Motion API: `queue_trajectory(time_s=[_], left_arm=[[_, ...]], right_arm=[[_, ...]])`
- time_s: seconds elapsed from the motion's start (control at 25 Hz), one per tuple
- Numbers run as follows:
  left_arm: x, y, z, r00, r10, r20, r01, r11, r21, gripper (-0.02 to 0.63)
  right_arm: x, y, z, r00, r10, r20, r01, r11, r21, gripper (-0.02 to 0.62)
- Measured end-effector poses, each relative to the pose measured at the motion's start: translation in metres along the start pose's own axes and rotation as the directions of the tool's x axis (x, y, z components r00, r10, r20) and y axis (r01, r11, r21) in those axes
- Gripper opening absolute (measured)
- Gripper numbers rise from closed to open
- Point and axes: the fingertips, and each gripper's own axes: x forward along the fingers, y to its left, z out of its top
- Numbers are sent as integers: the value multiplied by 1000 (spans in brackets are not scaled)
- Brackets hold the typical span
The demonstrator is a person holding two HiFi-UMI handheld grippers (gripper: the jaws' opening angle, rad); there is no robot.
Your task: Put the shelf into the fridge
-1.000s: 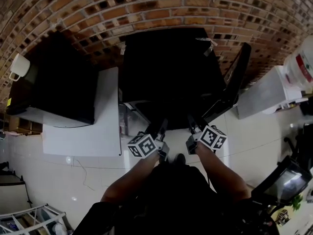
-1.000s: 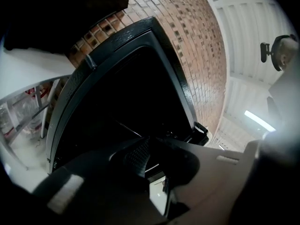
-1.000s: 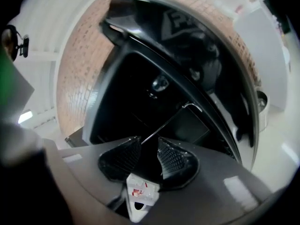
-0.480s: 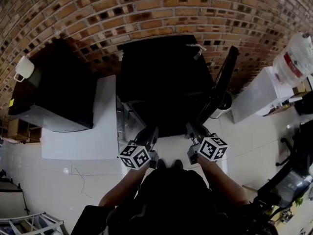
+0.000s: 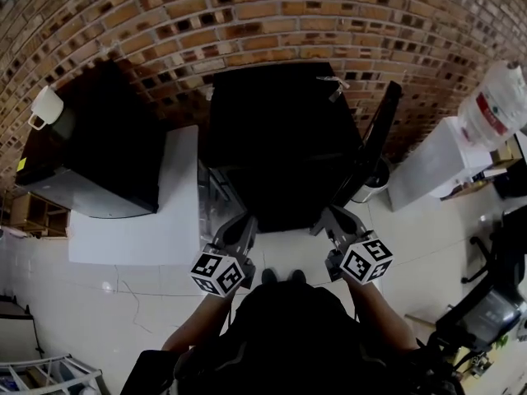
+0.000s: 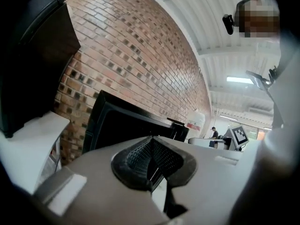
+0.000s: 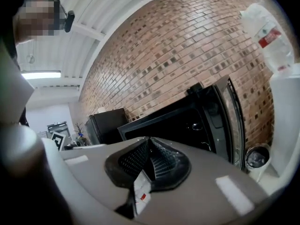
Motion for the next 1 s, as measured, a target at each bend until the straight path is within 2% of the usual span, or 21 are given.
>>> queue_trajectory(time_s=[0.28, 0.44, 0.6, 0.76, 1.0], left_arm=[[-9, -8, 15, 999, -8, 33, 7, 1000, 30, 3], [-12, -14, 22, 999, -15, 40, 11, 996, 84, 3], [-16, -16, 27, 999, -23, 50, 18, 995, 100, 3], [-17, -25, 31, 998, -35, 42, 28, 987, 161, 3], [-14, -28, 35, 998, -35, 45, 28, 988, 150, 3]], right_arm=[[-9, 19, 20, 1000, 5, 31, -2, 996, -94, 6], [-13, 24, 30, 999, -4, 42, 9, 992, -127, 6], [-16, 29, 35, 999, 8, 41, -3, 990, -139, 6], [-16, 32, 41, 999, 15, 39, -9, 987, -158, 6], [-16, 34, 47, 999, 9, 46, -1, 987, -163, 5]])
